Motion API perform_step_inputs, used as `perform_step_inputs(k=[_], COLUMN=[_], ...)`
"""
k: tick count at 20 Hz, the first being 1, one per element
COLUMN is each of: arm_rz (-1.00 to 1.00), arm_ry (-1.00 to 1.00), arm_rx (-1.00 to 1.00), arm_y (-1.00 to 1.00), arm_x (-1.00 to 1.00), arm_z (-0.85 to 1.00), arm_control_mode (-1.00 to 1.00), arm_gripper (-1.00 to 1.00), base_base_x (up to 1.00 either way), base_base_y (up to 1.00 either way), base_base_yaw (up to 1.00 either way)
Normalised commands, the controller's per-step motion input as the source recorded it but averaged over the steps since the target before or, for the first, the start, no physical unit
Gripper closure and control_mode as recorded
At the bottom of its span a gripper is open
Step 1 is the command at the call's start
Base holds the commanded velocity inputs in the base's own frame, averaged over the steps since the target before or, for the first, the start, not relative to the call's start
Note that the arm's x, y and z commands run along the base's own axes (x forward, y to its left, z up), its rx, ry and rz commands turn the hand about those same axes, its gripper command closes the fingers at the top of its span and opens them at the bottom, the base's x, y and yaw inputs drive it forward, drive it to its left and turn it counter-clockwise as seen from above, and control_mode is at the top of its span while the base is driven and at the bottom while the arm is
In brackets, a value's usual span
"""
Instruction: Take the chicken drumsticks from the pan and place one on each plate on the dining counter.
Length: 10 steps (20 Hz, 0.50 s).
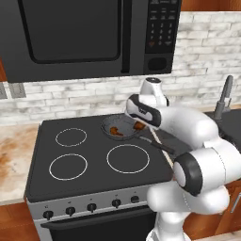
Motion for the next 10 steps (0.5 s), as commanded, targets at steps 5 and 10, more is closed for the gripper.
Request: perform_step_inputs(k=[5,10], arm_rz=[0.11,0.1], arm_ry=[0.0,-0.01], arm_rx=[-0.04,-0.01], arm_y=[-0.08,-0.17], arm_x=[-0.85,-0.83], arm_z=[0.37,0.25], arm_control_mode=[-1.0,-1.0], arm_gripper=[1.0,1.0], base_base_x=[0.0,0.0], base_base_y=[0.0,0.0], base_base_yaw=[0.0,0.0])
